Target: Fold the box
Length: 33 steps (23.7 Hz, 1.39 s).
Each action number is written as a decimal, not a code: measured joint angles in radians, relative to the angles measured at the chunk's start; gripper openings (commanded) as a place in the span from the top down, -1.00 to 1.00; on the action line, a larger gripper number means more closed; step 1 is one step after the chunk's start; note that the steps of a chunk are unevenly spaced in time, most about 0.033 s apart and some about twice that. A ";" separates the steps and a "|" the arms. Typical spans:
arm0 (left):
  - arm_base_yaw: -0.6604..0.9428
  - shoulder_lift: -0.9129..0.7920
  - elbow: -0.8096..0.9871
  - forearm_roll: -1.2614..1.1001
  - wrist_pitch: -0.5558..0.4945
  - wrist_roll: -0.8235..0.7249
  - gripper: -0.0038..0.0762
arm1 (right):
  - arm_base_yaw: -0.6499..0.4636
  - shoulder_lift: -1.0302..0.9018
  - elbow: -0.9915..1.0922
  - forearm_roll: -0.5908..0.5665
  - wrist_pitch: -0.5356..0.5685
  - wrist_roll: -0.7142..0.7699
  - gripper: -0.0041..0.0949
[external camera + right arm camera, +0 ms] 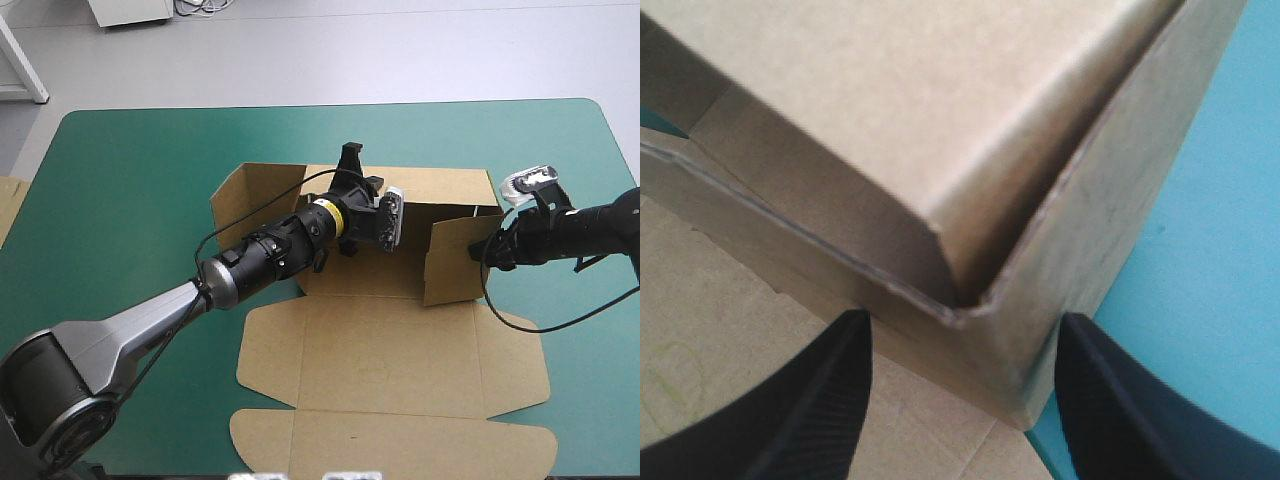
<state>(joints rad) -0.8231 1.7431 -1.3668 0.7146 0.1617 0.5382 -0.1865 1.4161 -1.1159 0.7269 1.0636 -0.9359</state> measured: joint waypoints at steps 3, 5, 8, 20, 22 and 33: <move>0.001 0.005 -0.003 0.006 -0.003 0.000 0.93 | 0.010 0.000 0.000 0.000 -0.031 0.010 -0.13; 0.002 0.006 -0.003 0.006 -0.007 -0.001 0.93 | 0.036 0.000 0.005 0.000 -0.068 0.012 -0.13; 0.004 0.007 -0.003 0.006 -0.009 -0.003 0.93 | 0.076 -0.004 0.038 0.000 -0.149 0.023 -0.13; 0.005 0.008 -0.003 0.006 -0.011 -0.004 0.93 | 0.103 -0.004 0.139 0.095 -0.303 0.030 -0.12; 0.005 0.009 -0.003 0.006 -0.012 -0.004 0.93 | 0.103 -0.004 0.140 0.100 -0.306 0.030 -0.12; 0.005 0.010 -0.005 0.006 -0.007 -0.004 0.93 | 0.101 -0.002 0.142 0.098 -0.324 0.040 0.43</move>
<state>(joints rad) -0.8178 1.7529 -1.3721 0.7210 0.1542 0.5340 -0.0852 1.4139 -0.9741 0.8246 0.7394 -0.8960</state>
